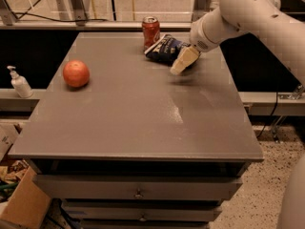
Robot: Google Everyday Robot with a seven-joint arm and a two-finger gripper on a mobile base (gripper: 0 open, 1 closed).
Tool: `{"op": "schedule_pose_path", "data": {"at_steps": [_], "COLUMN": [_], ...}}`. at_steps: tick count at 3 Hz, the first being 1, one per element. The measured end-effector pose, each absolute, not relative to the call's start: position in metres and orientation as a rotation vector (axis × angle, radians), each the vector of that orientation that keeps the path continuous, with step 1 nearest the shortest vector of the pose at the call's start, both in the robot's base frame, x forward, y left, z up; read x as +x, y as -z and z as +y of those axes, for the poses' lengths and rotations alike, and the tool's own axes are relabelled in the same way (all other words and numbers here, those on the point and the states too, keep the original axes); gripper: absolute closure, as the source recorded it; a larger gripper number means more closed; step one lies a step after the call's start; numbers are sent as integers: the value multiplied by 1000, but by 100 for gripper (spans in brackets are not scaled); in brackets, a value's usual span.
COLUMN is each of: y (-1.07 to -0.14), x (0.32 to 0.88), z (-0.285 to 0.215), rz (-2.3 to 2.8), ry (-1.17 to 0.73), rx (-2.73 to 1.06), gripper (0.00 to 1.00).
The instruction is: Move blue chip bag near coke can
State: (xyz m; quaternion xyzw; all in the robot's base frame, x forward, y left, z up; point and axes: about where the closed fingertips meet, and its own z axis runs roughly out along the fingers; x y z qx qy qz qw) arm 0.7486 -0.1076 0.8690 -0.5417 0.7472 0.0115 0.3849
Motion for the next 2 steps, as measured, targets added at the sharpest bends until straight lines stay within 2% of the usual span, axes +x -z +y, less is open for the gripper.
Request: {"op": "schedule_pose_path", "data": {"at_steps": [2], "y": [-897], "x": [720], "z": [-190], "rz": [1906], "ry": [-98], "rx": [-1187], "gripper": [0]}}
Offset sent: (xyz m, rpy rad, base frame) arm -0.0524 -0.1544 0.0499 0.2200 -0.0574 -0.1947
